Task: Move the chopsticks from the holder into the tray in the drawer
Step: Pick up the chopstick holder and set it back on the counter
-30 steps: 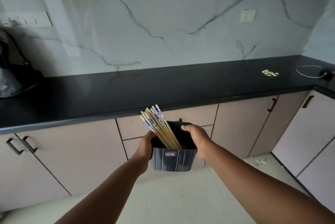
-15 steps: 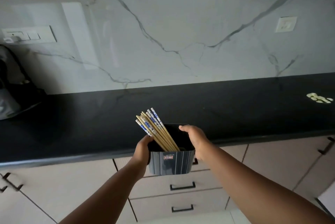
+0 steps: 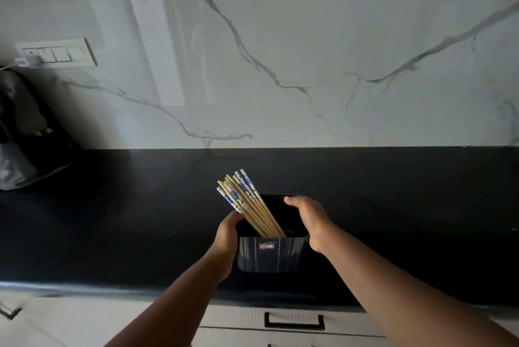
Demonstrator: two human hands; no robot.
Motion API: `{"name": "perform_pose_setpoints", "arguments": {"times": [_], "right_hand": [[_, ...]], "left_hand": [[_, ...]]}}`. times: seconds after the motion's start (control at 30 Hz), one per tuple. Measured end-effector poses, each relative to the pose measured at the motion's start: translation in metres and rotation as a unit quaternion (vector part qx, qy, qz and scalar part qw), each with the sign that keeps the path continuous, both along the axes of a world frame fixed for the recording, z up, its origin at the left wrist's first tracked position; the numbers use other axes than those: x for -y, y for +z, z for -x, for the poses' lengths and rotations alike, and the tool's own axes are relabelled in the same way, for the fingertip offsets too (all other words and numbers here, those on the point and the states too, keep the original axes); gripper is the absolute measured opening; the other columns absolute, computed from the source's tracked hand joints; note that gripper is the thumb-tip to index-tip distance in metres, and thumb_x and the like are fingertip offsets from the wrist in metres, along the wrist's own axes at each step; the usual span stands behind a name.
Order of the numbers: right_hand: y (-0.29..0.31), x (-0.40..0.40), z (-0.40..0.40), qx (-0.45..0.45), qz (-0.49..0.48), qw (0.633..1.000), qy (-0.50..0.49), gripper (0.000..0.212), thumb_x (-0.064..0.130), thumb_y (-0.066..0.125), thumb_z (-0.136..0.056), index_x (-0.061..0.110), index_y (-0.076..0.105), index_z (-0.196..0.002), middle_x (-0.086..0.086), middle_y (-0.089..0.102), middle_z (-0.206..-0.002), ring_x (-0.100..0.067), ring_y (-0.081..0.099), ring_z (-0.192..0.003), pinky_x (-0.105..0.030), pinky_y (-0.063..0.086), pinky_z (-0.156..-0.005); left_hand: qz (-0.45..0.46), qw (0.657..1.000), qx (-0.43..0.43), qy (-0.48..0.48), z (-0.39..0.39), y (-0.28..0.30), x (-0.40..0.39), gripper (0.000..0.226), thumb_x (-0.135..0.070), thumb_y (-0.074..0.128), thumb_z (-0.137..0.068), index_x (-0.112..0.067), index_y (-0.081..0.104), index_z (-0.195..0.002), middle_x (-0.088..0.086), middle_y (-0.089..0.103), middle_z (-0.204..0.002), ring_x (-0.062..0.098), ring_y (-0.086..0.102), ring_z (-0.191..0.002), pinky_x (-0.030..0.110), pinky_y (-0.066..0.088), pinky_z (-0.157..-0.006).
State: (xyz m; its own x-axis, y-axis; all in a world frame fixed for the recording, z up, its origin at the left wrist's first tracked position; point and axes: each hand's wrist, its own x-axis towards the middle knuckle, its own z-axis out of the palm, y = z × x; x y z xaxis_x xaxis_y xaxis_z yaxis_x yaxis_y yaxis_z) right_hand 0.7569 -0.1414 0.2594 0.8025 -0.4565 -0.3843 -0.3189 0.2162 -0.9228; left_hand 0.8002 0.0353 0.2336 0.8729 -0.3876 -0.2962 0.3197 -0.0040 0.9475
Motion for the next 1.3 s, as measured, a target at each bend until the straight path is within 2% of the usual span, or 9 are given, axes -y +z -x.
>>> {"name": "perform_pose_setpoints", "arguments": {"times": [0.13,0.23,0.4,0.57,0.7,0.8,1.03,1.17,1.3], "right_hand": [[-0.006,0.014,-0.027,-0.01,0.006,1.0,-0.017,0.028,0.03,0.064,-0.087,0.02,0.062,-0.113,0.0,0.053,-0.114,-0.019,0.049,-0.11,-0.033,0.03,-0.088],[-0.005,0.023,-0.05,-0.015,0.028,0.999,-0.02,0.04,0.034,0.062,-0.089,0.015,0.059,-0.124,-0.006,0.053,-0.135,-0.017,0.047,-0.109,-0.033,0.03,-0.088],[-0.006,0.038,-0.089,-0.054,0.079,0.993,-0.073,0.055,0.046,0.038,-0.1,0.014,0.038,-0.144,-0.012,0.038,-0.15,-0.029,0.036,-0.136,-0.041,0.03,-0.108],[-0.008,0.049,-0.117,-0.071,0.14,0.984,-0.085,0.049,0.042,0.034,-0.102,0.017,0.041,-0.143,-0.01,0.041,-0.149,-0.029,0.038,-0.135,-0.041,0.031,-0.106],[-0.009,0.053,-0.127,-0.082,0.147,0.981,-0.1,0.05,0.043,0.035,-0.101,0.017,0.041,-0.143,-0.01,0.041,-0.149,-0.03,0.039,-0.135,-0.041,0.032,-0.106],[-0.009,0.052,-0.127,-0.086,0.161,0.978,-0.102,0.05,0.043,0.035,-0.101,0.016,0.042,-0.142,-0.01,0.042,-0.148,-0.029,0.039,-0.134,-0.039,0.031,-0.105],[-0.007,0.048,-0.119,-0.096,0.268,0.957,-0.053,0.045,0.041,0.031,-0.103,0.015,0.05,-0.134,-0.008,0.055,-0.132,-0.022,0.052,-0.112,-0.029,0.034,-0.085],[-0.009,0.051,-0.121,-0.107,0.304,0.946,-0.036,0.043,0.04,0.031,-0.103,0.015,0.051,-0.131,-0.008,0.058,-0.126,-0.019,0.051,-0.099,-0.031,0.036,-0.082],[-0.015,0.051,-0.123,-0.071,0.261,0.961,-0.06,0.04,0.037,0.034,-0.103,0.014,0.053,-0.129,-0.009,0.057,-0.128,-0.018,0.05,-0.101,-0.03,0.035,-0.085]], "left_hand": [[-0.004,1.0,-0.005,-0.021,-0.03,-0.003,0.017,0.045,-0.034,0.03,-0.099,-0.01,0.068,-0.104,0.012,0.076,-0.093,0.025,0.074,-0.082,0.032,0.054,-0.063],[-0.002,0.999,0.006,-0.035,-0.054,-0.004,0.03,0.042,-0.033,0.032,-0.099,-0.011,0.066,-0.109,0.013,0.074,-0.102,0.028,0.07,-0.094,0.04,0.051,-0.078],[0.013,0.997,0.077,-0.023,-0.094,-0.007,0.046,0.028,-0.022,0.039,-0.097,-0.018,0.061,-0.113,0.005,0.068,-0.109,0.018,0.064,-0.101,0.029,0.045,-0.076],[0.031,0.995,0.097,-0.02,-0.126,-0.017,0.056,0.027,-0.013,0.04,-0.095,-0.024,0.062,-0.106,-0.001,0.067,-0.103,-0.001,0.065,-0.087,0.025,0.042,-0.075],[0.057,0.994,0.089,-0.028,-0.14,-0.019,0.063,0.027,-0.015,0.042,-0.092,-0.026,0.063,-0.105,-0.002,0.067,-0.104,0.005,0.063,-0.095,0.025,0.042,-0.077],[0.055,0.993,0.092,-0.047,-0.143,-0.019,0.062,0.028,-0.013,0.04,-0.094,-0.027,0.061,-0.106,-0.003,0.066,-0.104,-0.003,0.063,-0.089,0.023,0.041,-0.076],[0.017,0.989,0.073,-0.125,-0.147,-0.01,0.055,0.032,-0.018,0.036,-0.099,-0.027,0.055,-0.123,-0.001,0.064,-0.117,0.015,0.056,-0.112,0.038,0.04,-0.1],[0.005,0.986,0.068,-0.15,-0.149,-0.007,0.055,0.032,-0.018,0.035,-0.099,-0.027,0.054,-0.124,0.0,0.064,-0.119,0.015,0.057,-0.112,0.027,0.043,-0.087],[0.014,0.991,0.068,-0.116,-0.146,-0.01,0.057,0.031,-0.016,0.036,-0.098,-0.027,0.058,-0.118,0.0,0.067,-0.115,0.014,0.06,-0.109,0.034,0.044,-0.093]]}}
